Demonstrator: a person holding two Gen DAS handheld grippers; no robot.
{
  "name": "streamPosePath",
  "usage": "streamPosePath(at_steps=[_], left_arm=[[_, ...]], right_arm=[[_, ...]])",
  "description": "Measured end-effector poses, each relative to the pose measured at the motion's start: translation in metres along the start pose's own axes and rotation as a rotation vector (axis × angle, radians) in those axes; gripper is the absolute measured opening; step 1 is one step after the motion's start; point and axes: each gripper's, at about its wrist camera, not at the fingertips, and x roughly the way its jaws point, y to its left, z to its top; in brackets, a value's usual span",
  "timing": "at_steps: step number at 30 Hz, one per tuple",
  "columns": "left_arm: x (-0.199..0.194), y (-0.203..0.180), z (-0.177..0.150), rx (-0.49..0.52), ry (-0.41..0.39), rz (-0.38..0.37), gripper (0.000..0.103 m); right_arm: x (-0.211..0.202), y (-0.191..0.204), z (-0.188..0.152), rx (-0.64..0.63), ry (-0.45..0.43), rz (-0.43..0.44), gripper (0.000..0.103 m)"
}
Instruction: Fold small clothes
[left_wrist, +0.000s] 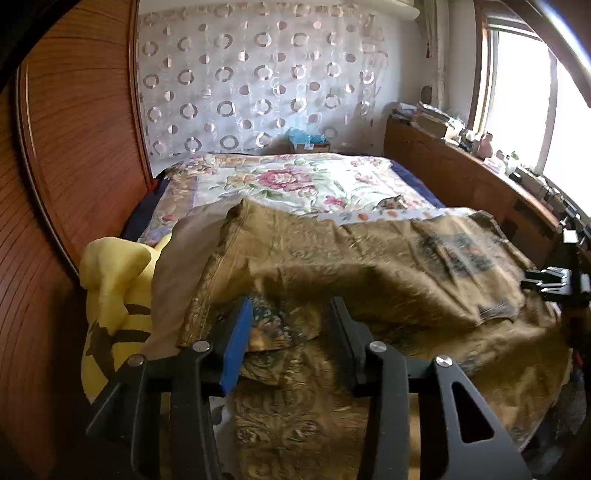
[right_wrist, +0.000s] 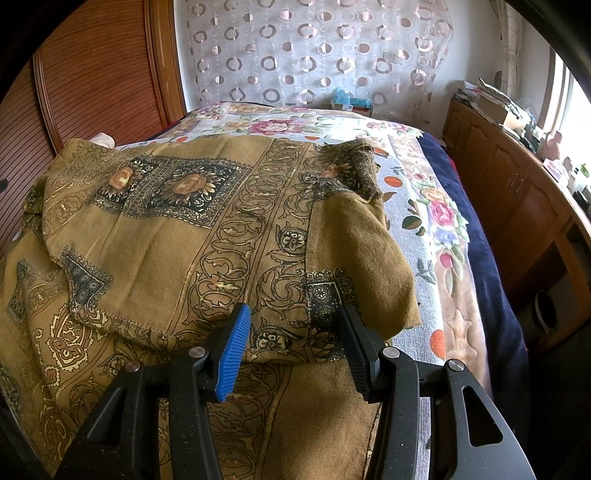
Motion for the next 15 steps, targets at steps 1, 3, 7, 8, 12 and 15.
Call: streamPosePath(at_steps=[1,3,7,8,12,15], left_arm=[[0.007,0.003,-0.001,-0.004,0.014,0.011,0.045],[0.027,0.012,-0.005,-0.018,0.057,0.04,0.045],[0.058,0.024,-0.013,-0.048,0.131,0.079,0.045],[0.062,0.026,-0.015,-0.05,0.135,0.091,0.045],[0.064,0.028,-0.019,-0.058,0.116,0.091,0.038],[0.061,0.024,-0.018,-0.039,0.118,0.097,0.005]], right_arm=[[0.0,0.0,0.0,0.0,0.0,0.0,0.051],[0.0,0.0,0.0,0.0,0.0,0.0,0.051],[0.0,0.0,0.0,0.0,-0.001,0.0,0.051],[0.0,0.0,0.0,0.0,-0.001,0.0,0.051],[0.0,0.0,-0.001,0.0,-0.001,0.0,0.051],[0.0,0.0,0.0,0.0,-0.001,0.0,0.051]])
